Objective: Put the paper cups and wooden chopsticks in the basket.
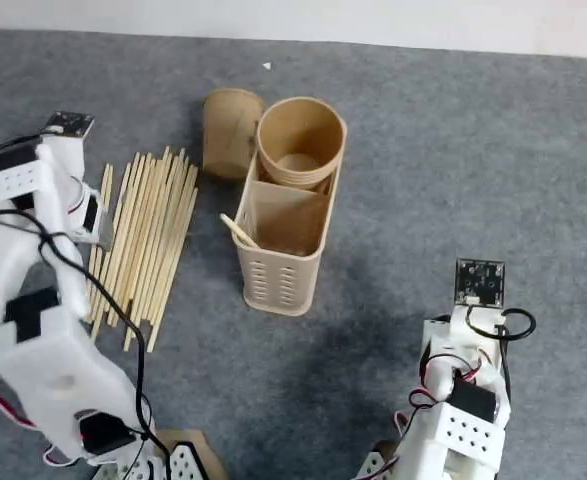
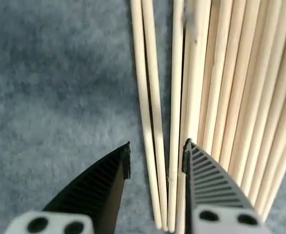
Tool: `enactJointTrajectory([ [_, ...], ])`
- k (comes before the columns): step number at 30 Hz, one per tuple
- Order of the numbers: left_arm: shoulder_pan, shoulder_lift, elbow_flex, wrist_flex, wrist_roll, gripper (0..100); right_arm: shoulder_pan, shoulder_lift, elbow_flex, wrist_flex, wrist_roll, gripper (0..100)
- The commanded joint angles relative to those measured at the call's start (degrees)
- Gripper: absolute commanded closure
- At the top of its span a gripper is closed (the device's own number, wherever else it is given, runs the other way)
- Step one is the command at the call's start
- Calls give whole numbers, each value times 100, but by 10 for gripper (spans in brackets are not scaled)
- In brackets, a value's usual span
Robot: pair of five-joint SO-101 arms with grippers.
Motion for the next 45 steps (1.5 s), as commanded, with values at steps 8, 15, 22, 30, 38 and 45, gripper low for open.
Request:
enactJointTrajectory([
  [8, -48, 1297, -1042, -18, -237, 797, -92, -84, 180, -101, 44, 738],
  [15, -233, 1921, -1622, 26, -264, 927, -92, -84, 180, -101, 44, 738],
  [22, -189, 1912, -1666, 35, -431, 982, -92, -84, 180, -101, 44, 738],
  [30, -66, 1253, -2255, 747, -281, 986, -92, -84, 180, -101, 44, 738],
  [38, 1051, -444, -3336, 2048, 343, 986, -92, -84, 180, -101, 44, 738],
  [45, 2624, -1288, -4163, 2497, 958, 986, -92, -84, 180, -101, 44, 738],
])
